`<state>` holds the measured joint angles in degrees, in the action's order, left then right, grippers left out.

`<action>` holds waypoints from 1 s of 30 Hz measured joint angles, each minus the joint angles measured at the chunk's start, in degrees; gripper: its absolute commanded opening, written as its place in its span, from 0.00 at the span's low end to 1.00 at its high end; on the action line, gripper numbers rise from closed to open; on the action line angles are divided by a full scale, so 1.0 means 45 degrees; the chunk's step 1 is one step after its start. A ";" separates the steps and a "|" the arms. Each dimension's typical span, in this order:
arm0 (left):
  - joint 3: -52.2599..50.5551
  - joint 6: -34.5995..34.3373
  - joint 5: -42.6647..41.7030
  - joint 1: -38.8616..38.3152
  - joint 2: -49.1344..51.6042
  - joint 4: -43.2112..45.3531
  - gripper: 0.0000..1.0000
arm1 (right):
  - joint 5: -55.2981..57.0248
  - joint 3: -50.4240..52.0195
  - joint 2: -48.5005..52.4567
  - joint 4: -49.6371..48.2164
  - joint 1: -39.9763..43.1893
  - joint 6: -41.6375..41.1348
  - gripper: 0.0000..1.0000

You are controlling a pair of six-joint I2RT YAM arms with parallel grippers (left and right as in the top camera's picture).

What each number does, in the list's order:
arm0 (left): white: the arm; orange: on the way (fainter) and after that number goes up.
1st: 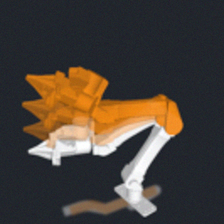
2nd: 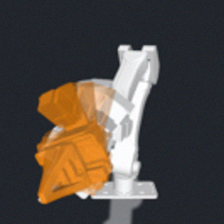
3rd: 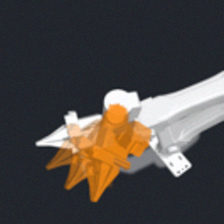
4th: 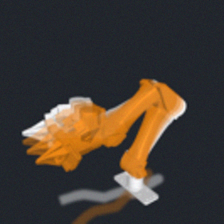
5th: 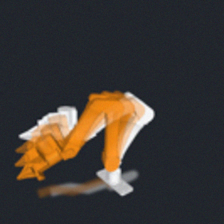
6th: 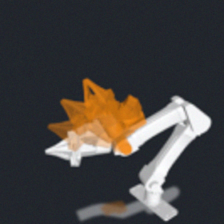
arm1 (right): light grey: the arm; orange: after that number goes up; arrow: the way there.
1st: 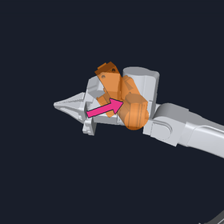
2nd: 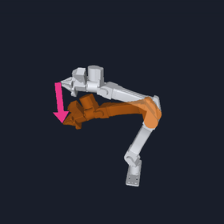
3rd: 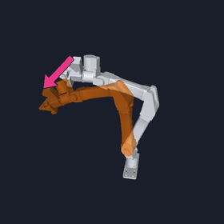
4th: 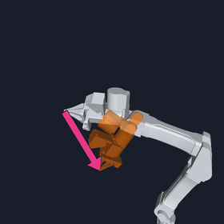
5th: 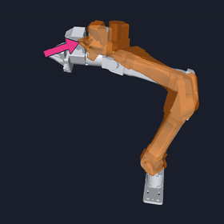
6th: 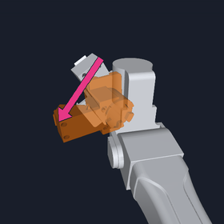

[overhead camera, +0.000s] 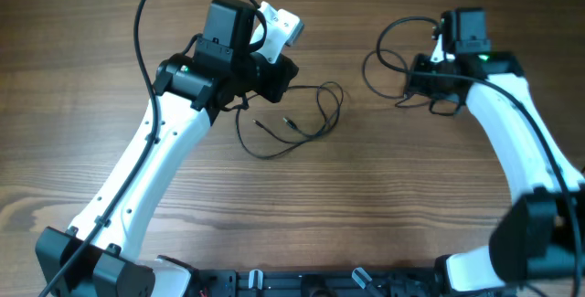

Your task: Untangle cables

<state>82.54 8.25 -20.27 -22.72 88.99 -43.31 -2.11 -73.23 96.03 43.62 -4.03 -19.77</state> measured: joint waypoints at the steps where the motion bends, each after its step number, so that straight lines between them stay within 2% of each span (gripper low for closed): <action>1: 0.0000 0.0000 0.0019 0.0015 0.0000 -0.0044 0.17 | -0.0024 0.0000 0.0617 -0.0272 -0.0112 -0.0044 0.04; 7: -0.0248 0.0005 0.0112 0.0053 0.0000 -0.0044 0.17 | -0.0092 0.0000 0.2361 -0.1554 -0.0835 -0.0136 0.04; 10: -0.0563 0.0005 0.0155 0.0053 0.0000 -0.0039 0.17 | 0.0010 0.0000 0.2730 -0.2079 -0.0894 -0.0301 0.14; 11: -0.0670 0.0005 0.0160 0.0058 0.0010 -0.0010 0.17 | 0.0262 -0.0005 0.2866 -0.2161 -0.0894 -0.0495 0.18; 12: -0.0772 0.0005 0.0160 0.0053 0.0010 0.0024 0.17 | 0.0437 -0.0005 0.2987 -0.2191 -0.0894 -0.0602 0.33; 13: -0.0831 0.0005 0.0160 0.0058 0.0010 0.0029 0.17 | 0.0593 0.0000 0.3109 -0.2205 -0.0894 -0.0709 0.43; 15: -0.1039 0.0005 0.0160 0.0058 0.0010 0.0073 0.17 | 0.0918 -0.0005 0.3337 -0.2215 -0.0894 -0.0933 0.50; 30: -0.1141 0.0102 0.0160 0.0058 0.0010 0.0296 0.17 | 0.2157 -0.0024 0.4201 -0.2283 -0.0894 -0.2035 0.55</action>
<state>77.41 8.71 -19.55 -22.46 89.03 -41.98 7.60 -73.34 114.93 33.34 -8.05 -28.93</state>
